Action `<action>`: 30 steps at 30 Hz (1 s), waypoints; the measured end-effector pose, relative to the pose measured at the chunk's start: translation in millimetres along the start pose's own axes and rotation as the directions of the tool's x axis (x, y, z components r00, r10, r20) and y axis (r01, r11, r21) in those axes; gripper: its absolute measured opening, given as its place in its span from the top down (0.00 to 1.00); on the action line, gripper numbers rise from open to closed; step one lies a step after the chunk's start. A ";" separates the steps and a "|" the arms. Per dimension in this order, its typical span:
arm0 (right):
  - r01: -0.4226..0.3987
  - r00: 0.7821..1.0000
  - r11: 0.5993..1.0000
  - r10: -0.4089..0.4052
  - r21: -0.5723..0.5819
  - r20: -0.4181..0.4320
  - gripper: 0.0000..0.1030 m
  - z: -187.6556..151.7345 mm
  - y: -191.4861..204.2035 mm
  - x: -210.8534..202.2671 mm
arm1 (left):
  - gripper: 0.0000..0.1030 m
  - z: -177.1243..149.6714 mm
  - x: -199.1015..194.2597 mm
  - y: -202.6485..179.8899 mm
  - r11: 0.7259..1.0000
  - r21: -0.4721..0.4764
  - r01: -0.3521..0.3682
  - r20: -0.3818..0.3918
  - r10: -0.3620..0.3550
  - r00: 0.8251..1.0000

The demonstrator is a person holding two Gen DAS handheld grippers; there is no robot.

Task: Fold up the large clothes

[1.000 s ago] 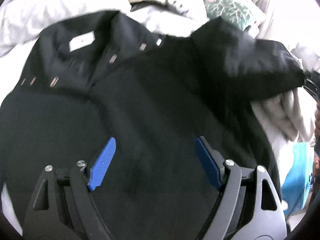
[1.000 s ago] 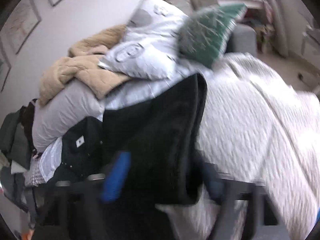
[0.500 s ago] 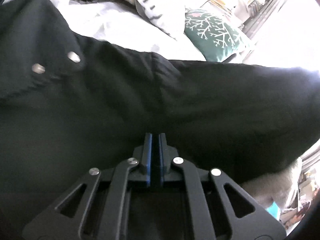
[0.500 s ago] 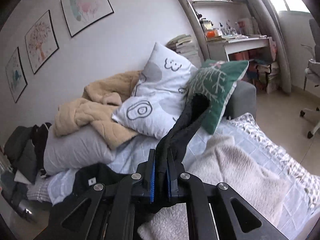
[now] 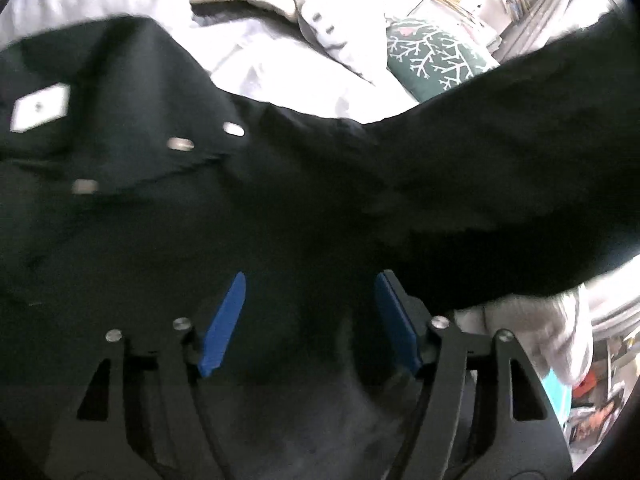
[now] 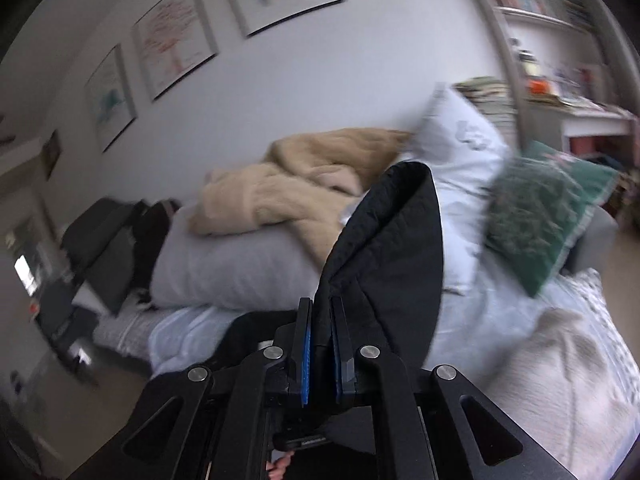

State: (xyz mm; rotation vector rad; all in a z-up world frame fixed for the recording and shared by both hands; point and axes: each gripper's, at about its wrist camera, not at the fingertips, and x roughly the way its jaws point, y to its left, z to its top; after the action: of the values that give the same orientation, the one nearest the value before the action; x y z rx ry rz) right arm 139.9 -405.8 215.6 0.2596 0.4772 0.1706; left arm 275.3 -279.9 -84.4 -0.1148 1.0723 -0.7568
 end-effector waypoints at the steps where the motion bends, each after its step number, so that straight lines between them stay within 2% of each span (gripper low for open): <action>1: -0.023 1.000 1.000 0.022 -0.014 -0.016 0.92 -0.3 13.9 9.9 | 0.29 -2.4 -17.2 8.6 0.999 0.015 -0.028 0.005 0.028 1.000; 5: -0.101 0.991 0.994 0.097 -0.036 -0.088 0.92 -8.8 57.7 53.2 | 0.24 -11.2 -74.0 48.5 0.994 0.033 -0.106 0.044 0.105 0.994; 9: -0.170 0.971 0.984 0.160 -0.044 -0.181 0.90 -31.0 102.8 107.9 | 0.23 -23.5 -121.9 106.0 0.988 -0.059 -0.142 0.075 0.146 0.986; 11: -0.218 0.946 0.976 0.207 -0.017 -0.249 0.87 -48.2 121.6 141.0 | 0.23 -34.2 -141.4 141.8 0.982 -0.149 -0.120 0.093 0.134 0.987; 12: -0.242 0.926 0.970 0.233 0.006 -0.296 0.82 -57.8 130.2 157.3 | 0.23 -40.2 -147.4 157.0 0.977 -0.185 -0.106 0.097 0.125 0.987; 14: -0.253 0.907 0.967 0.247 0.029 -0.340 0.76 -70.3 140.5 172.6 | 0.23 -50.1 -156.8 180.2 0.966 -0.245 -0.085 0.104 0.114 0.988; 15: -0.244 0.906 0.969 0.238 0.029 -0.349 0.67 -74.8 143.7 176.5 | 0.23 -57.0 -161.5 193.6 0.957 -0.281 -0.073 0.109 0.107 0.988; 16: -0.230 0.912 0.973 0.226 0.030 -0.344 0.53 -78.4 144.1 177.7 | 0.23 -63.1 -165.7 206.4 0.946 -0.319 -0.054 0.119 0.097 0.988; 18: -0.205 0.924 0.978 0.208 0.043 -0.319 0.39 -81.9 137.7 174.9 | 0.23 -71.2 -168.1 223.0 0.927 -0.373 -0.020 0.141 0.078 0.987; 21: -0.140 0.943 0.986 0.159 0.085 -0.292 0.39 -89.0 113.9 170.3 | 0.23 -73.4 -160.0 235.2 0.908 -0.418 -0.001 0.127 0.060 0.990; 23: -0.073 0.954 0.990 0.104 0.117 -0.281 0.39 -95.5 91.4 167.8 | 0.23 -69.8 -150.3 230.3 0.915 -0.404 -0.010 0.122 0.065 0.990; 27: 0.081 0.957 0.984 -0.033 0.157 -0.289 0.39 -118.2 49.6 167.1 | 0.25 -59.1 -113.6 208.9 0.941 -0.326 -0.090 0.049 0.112 0.993; 29: 0.146 0.954 0.974 -0.092 0.175 -0.285 0.39 -132.6 28.8 163.3 | 0.39 -54.9 -98.6 198.4 0.945 -0.296 -0.137 0.035 0.154 0.987; 30: 0.165 0.954 0.968 -0.107 0.191 -0.281 0.39 -139.7 18.3 161.4 | 0.62 -53.2 -91.5 192.1 0.946 -0.275 -0.171 0.036 0.188 0.982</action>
State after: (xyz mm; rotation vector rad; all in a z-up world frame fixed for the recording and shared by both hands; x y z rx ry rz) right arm 213.1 -323.8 31.8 0.4146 0.7834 0.0176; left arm 304.5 -66.4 -125.7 -0.2691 1.1067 -0.4363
